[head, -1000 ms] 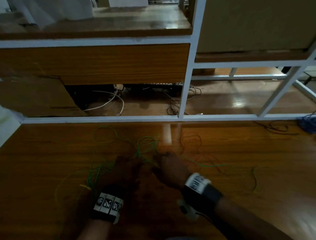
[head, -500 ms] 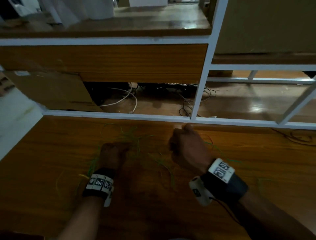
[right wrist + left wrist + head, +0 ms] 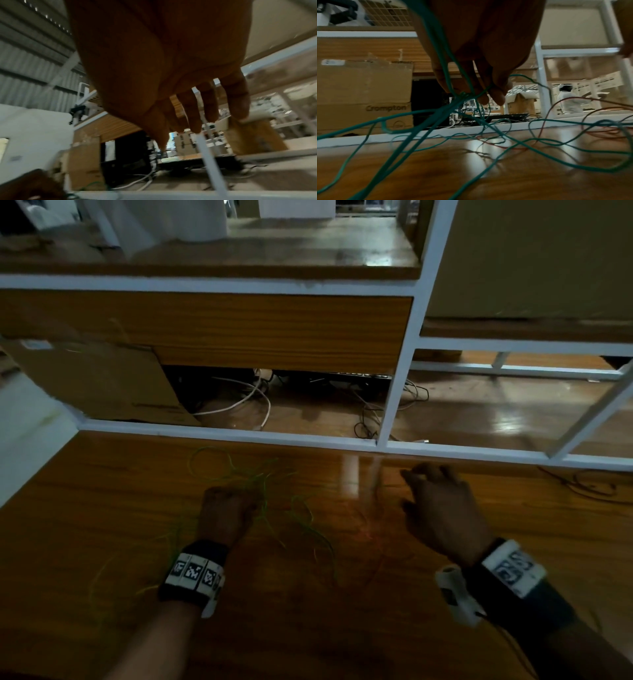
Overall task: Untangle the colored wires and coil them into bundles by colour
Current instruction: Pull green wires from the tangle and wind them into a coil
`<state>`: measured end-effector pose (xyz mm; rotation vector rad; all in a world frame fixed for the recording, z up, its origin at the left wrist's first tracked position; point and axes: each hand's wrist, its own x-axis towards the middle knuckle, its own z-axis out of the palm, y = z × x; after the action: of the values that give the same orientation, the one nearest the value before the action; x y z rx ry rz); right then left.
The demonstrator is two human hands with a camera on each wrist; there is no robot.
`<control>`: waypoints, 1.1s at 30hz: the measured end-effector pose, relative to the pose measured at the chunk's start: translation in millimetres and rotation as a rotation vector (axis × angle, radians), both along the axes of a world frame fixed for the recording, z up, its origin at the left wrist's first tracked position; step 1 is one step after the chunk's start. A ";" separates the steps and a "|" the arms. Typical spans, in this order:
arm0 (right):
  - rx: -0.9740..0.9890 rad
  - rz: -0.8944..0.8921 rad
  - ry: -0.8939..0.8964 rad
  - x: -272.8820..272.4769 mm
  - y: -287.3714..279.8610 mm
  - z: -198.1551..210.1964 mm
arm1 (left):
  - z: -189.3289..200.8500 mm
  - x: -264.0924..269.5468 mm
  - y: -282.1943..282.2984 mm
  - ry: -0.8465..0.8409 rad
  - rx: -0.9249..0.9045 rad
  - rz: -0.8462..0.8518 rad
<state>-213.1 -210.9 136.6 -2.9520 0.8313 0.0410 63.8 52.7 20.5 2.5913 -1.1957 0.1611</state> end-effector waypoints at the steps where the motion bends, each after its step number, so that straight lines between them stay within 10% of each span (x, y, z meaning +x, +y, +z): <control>1: 0.017 0.071 -0.075 12.4 15.4 2.1 | -3.3 -2.7 -3.9 -0.013 0.009 -0.017; 12: 0.225 0.333 -0.037 128.8 107.6 -32.9 | 4.5 -27.1 -9.5 -0.077 -0.046 -0.175; 33: 0.041 0.039 -0.274 -4.7 -52.2 25.5 | -10.9 24.8 30.5 -0.056 0.016 0.096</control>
<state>-217.7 -263.1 162.1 -2.8451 0.7243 -0.3320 88.6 83.2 9.7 2.6763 -1.0954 0.2460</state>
